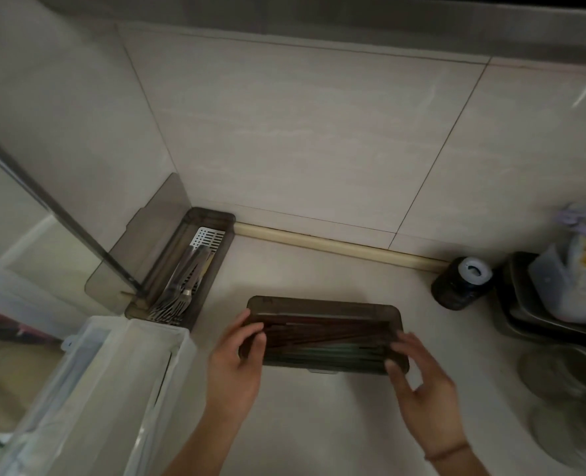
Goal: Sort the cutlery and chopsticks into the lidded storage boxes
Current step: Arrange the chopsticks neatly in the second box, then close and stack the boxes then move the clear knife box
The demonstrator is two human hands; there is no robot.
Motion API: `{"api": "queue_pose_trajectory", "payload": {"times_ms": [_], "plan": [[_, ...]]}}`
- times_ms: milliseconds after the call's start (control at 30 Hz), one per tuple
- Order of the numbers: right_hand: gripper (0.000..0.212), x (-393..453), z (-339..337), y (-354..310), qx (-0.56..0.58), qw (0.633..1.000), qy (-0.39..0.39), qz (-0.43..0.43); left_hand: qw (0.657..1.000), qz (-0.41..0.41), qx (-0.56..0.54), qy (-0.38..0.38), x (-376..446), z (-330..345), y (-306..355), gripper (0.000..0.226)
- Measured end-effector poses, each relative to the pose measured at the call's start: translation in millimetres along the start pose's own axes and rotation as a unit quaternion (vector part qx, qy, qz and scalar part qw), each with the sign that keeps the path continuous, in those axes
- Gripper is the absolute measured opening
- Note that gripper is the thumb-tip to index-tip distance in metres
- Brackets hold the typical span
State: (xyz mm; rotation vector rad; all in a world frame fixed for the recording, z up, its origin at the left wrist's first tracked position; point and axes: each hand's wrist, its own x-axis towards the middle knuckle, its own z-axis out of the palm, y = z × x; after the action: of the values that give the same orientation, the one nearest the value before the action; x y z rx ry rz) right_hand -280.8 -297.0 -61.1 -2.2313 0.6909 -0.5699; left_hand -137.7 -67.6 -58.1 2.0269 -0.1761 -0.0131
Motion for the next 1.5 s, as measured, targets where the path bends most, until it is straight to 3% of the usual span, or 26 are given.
{"api": "queue_pose_trajectory", "payload": {"times_ms": [67,200,267,400,500,700,967,1100,1167,1233,1300,1333,1400,1500], "plan": [[0.028,-9.0,2.2,5.8,-0.093,0.992,0.034,-0.073,0.997,0.047,0.06,-0.004,-8.1,1.8,-9.5,0.025],[0.053,-19.6,10.0,14.2,-0.015,0.999,0.033,0.037,0.996,0.035,0.072,-0.036,-22.3,6.4,-19.6,0.066],[0.058,-24.6,18.5,15.9,0.037,0.997,0.006,0.065,0.997,0.025,0.062,-0.034,-26.9,10.6,-24.2,0.075],[0.061,-29.3,26.6,24.9,0.08,0.994,0.024,0.069,0.998,-0.062,-0.025,-0.009,-28.8,18.1,-29.3,0.078],[0.059,-19.3,26.7,27.0,0.037,0.996,0.034,0.079,0.998,-0.06,-0.032,-0.018,-13.8,24.4,-29.6,0.078],[0.04,51.4,25.6,25.2,-0.001,0.996,0.012,0.09,0.996,-0.038,0.025,-0.078,54.8,48.6,-6.7,0.075],[0.04,111.7,28.4,32.3,-0.017,0.99,-0.049,0.132,0.994,-0.041,0.077,-0.071,106.2,75.8,15.6,0.076],[0.044,116.1,26.0,31.2,-0.032,0.987,-0.081,0.135,0.981,-0.017,0.17,-0.091,108.9,60.7,31.3,0.07],[0.05,114.2,21.2,23.4,-0.111,0.982,-0.088,0.122,0.981,0.042,0.183,-0.044,103.9,36.8,41.0,0.063],[0.051,108.9,21.6,10.0,-0.208,0.976,-0.014,0.057,0.977,0.115,0.166,0.065,96.2,0.9,48.4,0.056],[0.043,103.9,32.4,-21.2,-0.198,0.978,0.058,-0.008,0.958,0.146,0.15,0.198,85.9,-39.9,49.9,0.054],[0.038,103.5,42.9,-40.6,-0.162,0.984,0.052,-0.044,0.947,0.134,0.154,0.247,80.2,-59.9,47.8,0.054],[0.028,104.4,71.7,-84.8,-0.055,0.993,-0.041,-0.097,0.932,0.081,0.195,0.295,72.7,-94.0,39.2,0.06],[0.022,100.9,119.9,-152.2,0.073,0.965,-0.226,-0.114,0.932,-0.032,0.258,0.254,73.0,-129.7,19.9,0.07]]}}
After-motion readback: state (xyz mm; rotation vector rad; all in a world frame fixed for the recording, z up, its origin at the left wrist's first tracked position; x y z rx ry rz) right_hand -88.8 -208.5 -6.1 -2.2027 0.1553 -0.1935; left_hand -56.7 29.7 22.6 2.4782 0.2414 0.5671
